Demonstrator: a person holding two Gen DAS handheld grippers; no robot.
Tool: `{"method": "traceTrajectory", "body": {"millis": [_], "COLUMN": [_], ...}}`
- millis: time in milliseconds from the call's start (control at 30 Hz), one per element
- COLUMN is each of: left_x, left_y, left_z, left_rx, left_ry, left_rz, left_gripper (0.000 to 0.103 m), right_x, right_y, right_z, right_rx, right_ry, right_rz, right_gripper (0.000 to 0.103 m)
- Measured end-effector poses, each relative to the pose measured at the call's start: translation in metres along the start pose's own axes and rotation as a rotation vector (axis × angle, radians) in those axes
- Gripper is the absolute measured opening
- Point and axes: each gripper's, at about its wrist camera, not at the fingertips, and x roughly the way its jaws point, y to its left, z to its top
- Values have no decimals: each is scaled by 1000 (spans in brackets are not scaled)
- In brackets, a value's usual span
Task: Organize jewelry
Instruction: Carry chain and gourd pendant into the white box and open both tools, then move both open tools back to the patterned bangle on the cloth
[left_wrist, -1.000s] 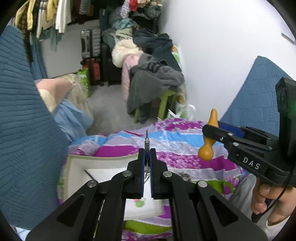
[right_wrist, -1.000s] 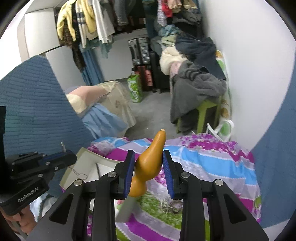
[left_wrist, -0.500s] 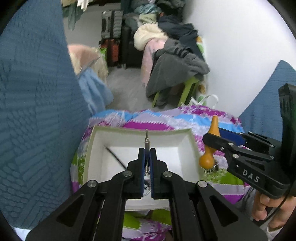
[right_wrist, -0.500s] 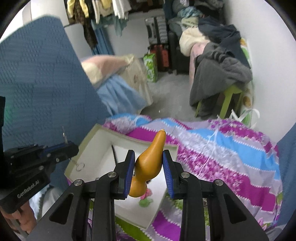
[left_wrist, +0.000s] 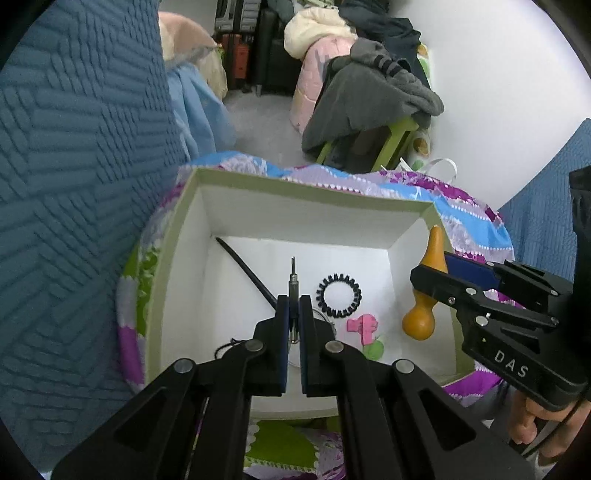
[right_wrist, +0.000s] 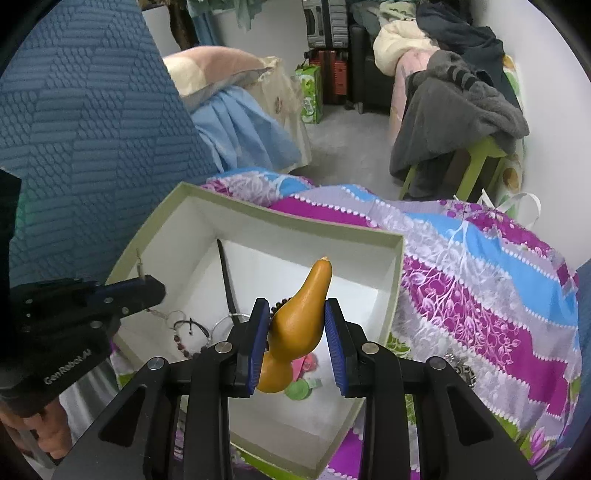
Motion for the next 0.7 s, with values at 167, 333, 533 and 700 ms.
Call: {"method": "traceTrajectory", "body": {"millis": [167,333,533,700], "left_x": [1,-10,-36,-61], "left_y": [2,-2,-14,-33], "left_z": [-2,1,6,11], "left_rx": [-16,-27,-31,-11], "left_ry": [8,-1,-67,-125], "left_rz": [-12,-18,-9,-7], "left_gripper": [4,24,53,53], "right_x": [-2,-21,-59,-89], "right_y": [-1,-2,-10,-23], "right_z": [1,7,9,10], "right_rx": [9,-6,-21,-22], "right_ry": [0,-33,-93,-149], "right_rz": [34,55,62,52], "right_gripper": [42,42,43,43]}}
